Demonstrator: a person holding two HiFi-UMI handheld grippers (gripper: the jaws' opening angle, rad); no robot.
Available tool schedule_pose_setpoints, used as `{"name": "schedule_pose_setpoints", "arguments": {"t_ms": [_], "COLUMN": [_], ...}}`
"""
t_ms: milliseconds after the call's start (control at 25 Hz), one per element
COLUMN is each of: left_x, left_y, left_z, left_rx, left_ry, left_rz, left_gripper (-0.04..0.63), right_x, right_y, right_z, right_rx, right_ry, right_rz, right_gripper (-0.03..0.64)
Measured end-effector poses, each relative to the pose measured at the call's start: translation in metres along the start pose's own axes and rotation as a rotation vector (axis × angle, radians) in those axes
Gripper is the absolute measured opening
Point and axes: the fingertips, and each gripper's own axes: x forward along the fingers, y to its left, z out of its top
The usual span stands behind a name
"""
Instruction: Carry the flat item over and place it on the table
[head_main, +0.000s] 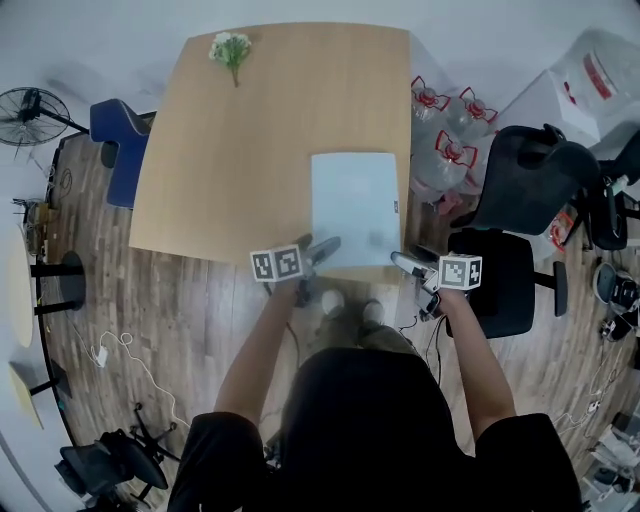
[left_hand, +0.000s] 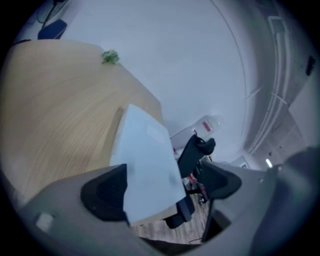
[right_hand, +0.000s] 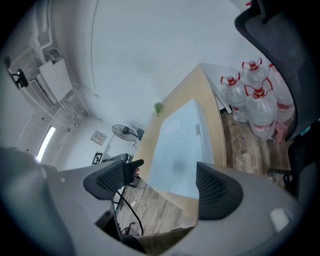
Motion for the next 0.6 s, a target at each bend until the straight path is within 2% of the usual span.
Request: {"name": "schedule_pose_setpoints", "arguments": {"t_ms": [80, 160, 280, 400, 440, 520, 600], "left_x": [-0.013, -0.029, -0.050, -0.064, -0.067, -0.071, -0.075], "left_y": [-0.037, -0.070, -0.096, -0.105, -0.110, -0.122, -0.138], "left_z": [-0.004, -0.009, -0.019, -0.021, -0.020, -0.018, -0.012], "left_rx": [0.060, 0.082, 0.057, 0.000, 0.000, 0.059, 0.189], "left_ry": [-0.018, -0.056, -0.134, -0.237, -0.270, -0.313, -0.336], "left_rz": [-0.068, -0.104, -0.116, -0.094, -0.083, -0.048, 0.008], "left_gripper": [0.455, 0.419, 0.309, 0.225, 0.179, 0.098, 0.045], "right_x": [-0.023, -0.046, -0.078, -0.103, -0.110, -0.125, -0.141], "right_y": [0.017, 0.033, 0.057, 0.070, 0.073, 0.080, 0.084], "right_z": [0.004, 0.005, 0.006, 0.006, 0.007, 0.011, 0.019], "right_rx": [-0.038, -0.058, -0.089, -0.149, -0.177, -0.232, -0.284], "right_ry": [-0.067, -0.139, -0.244, -0.306, -0.325, -0.378, -0.467], "right_rz": [-0.007, -0.019, -0.040, -0.070, -0.080, -0.110, -0.187], "right_gripper": [0.445, 0.403, 0.303, 0.254, 0.229, 0.159, 0.069]}}
